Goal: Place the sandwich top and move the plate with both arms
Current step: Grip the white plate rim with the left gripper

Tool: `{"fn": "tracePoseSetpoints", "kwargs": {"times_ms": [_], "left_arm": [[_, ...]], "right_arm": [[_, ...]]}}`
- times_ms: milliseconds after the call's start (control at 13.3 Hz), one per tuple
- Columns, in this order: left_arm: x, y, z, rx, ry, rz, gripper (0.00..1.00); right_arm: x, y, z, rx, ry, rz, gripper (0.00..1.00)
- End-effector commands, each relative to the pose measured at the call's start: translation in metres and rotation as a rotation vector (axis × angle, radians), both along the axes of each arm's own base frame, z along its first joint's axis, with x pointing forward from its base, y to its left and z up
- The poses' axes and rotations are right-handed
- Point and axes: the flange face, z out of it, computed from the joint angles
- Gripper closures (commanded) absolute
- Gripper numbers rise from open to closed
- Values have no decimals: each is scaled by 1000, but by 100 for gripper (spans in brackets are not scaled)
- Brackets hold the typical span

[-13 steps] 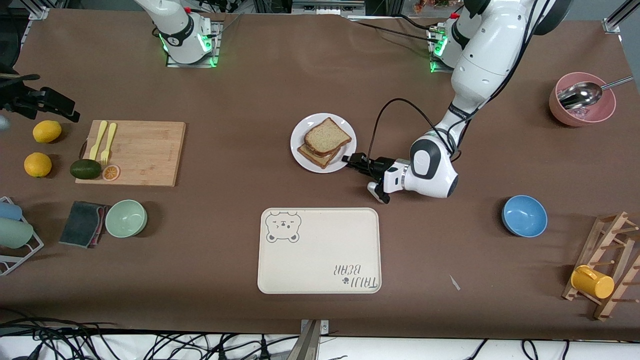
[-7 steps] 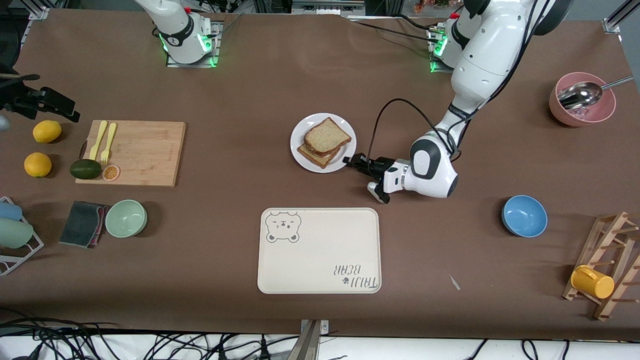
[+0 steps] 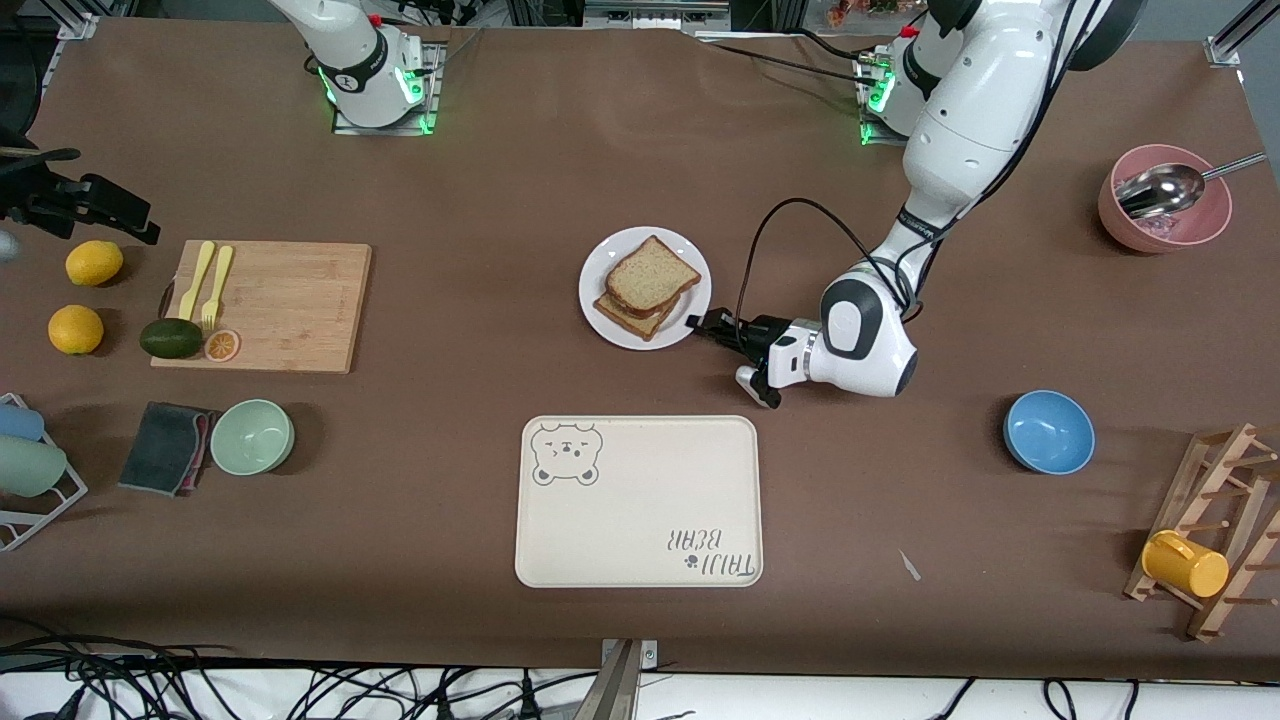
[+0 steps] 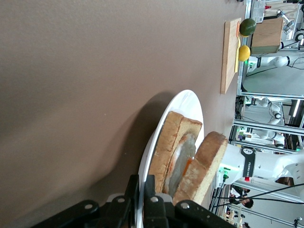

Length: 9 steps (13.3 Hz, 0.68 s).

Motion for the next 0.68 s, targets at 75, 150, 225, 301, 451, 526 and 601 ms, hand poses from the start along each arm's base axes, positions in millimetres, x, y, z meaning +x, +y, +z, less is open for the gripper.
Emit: {"fn": "tracePoseSetpoints", "kwargs": {"times_ms": [75, 150, 225, 301, 451, 526, 601], "left_arm": [[4, 0, 8, -20, 7, 31, 93], [4, 0, 8, -20, 7, 31, 95], [4, 0, 8, -20, 8, 31, 95], [4, 0, 8, -20, 8, 31, 95], [3, 0, 8, -30, 15, 25, 96], [2, 0, 9, -39, 22, 19, 98], [3, 1, 11, -40, 19, 20, 99]], "right_arm": [[0, 2, 6, 15, 1, -6, 0], [0, 2, 6, 15, 1, -6, 0], [0, 3, 6, 15, 3, -4, 0], [0, 2, 6, 15, 1, -6, 0], [0, 2, 6, 15, 1, -6, 0], [0, 3, 6, 15, 1, -4, 0], [0, 5, 6, 15, 1, -1, 0]]}}
